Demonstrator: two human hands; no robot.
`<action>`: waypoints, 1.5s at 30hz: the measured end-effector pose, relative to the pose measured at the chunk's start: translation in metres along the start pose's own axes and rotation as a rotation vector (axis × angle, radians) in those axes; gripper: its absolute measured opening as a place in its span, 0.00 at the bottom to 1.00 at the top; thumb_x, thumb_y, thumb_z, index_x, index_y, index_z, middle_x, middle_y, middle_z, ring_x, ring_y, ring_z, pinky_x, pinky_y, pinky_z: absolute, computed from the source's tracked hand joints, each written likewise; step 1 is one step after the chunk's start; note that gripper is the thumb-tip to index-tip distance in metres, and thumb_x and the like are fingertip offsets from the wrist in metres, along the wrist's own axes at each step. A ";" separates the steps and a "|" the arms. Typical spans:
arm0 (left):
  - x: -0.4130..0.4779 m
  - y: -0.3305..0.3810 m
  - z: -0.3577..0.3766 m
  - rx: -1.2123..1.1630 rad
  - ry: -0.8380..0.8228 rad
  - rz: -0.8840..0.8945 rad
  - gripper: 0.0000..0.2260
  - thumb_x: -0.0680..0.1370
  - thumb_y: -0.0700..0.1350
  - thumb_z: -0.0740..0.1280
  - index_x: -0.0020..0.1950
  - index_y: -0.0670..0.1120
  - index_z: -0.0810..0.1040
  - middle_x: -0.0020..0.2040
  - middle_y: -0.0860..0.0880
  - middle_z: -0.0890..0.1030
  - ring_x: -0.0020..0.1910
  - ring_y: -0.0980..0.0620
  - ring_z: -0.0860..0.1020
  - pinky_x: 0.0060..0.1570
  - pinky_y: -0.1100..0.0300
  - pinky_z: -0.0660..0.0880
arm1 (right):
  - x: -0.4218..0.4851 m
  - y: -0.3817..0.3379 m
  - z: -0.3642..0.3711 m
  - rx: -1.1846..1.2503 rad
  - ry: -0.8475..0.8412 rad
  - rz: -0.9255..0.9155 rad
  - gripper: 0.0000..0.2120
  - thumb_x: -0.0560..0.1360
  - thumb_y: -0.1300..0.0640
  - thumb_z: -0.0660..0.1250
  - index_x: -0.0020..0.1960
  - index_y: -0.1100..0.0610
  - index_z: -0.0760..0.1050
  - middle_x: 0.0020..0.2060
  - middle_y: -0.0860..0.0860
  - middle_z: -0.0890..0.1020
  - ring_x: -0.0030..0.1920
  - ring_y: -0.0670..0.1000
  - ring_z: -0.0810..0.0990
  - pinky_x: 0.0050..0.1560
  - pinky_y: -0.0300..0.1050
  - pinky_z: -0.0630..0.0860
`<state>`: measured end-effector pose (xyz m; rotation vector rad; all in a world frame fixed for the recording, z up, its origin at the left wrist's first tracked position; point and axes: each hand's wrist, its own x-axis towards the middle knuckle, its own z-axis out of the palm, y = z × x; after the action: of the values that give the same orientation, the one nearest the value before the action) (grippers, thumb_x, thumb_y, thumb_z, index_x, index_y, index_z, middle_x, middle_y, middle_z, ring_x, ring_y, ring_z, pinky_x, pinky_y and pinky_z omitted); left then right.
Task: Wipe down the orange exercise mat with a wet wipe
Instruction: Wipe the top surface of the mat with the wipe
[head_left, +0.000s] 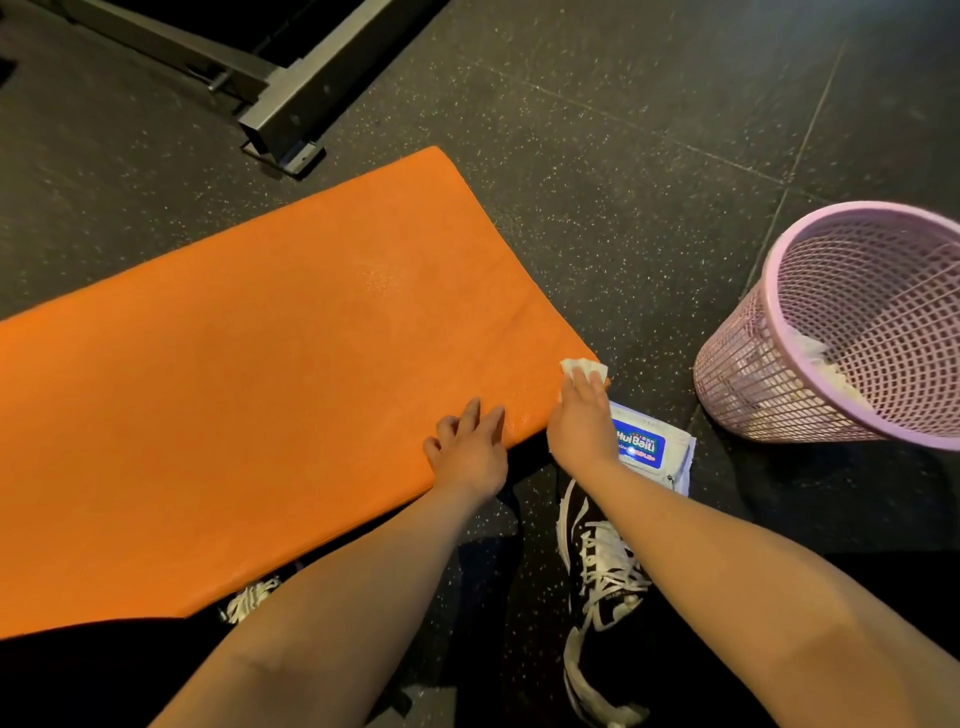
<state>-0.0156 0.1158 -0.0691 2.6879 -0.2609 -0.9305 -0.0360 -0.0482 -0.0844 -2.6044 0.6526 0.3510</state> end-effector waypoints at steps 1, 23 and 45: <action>0.000 0.001 0.000 -0.004 0.005 0.000 0.23 0.83 0.52 0.54 0.79 0.64 0.56 0.82 0.53 0.50 0.75 0.43 0.53 0.70 0.44 0.53 | -0.003 -0.006 0.004 0.008 0.005 0.004 0.28 0.84 0.59 0.56 0.82 0.58 0.53 0.82 0.52 0.51 0.81 0.56 0.43 0.80 0.52 0.52; 0.019 -0.013 -0.005 0.029 0.041 0.008 0.23 0.84 0.52 0.53 0.79 0.63 0.57 0.82 0.53 0.51 0.74 0.42 0.55 0.70 0.43 0.54 | 0.024 -0.017 0.010 -0.117 -0.122 -0.272 0.25 0.85 0.53 0.54 0.81 0.52 0.58 0.82 0.49 0.56 0.81 0.55 0.49 0.80 0.55 0.46; 0.041 0.004 0.006 -0.012 0.041 -0.042 0.24 0.84 0.59 0.51 0.80 0.64 0.52 0.82 0.49 0.48 0.77 0.40 0.49 0.74 0.42 0.47 | 0.020 -0.024 0.018 -0.140 -0.169 -0.287 0.26 0.85 0.55 0.54 0.82 0.56 0.56 0.82 0.51 0.55 0.81 0.56 0.48 0.79 0.53 0.42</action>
<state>0.0126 0.1005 -0.0958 2.7077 -0.1907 -0.8854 -0.0092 -0.0283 -0.0983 -2.7126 0.1996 0.5332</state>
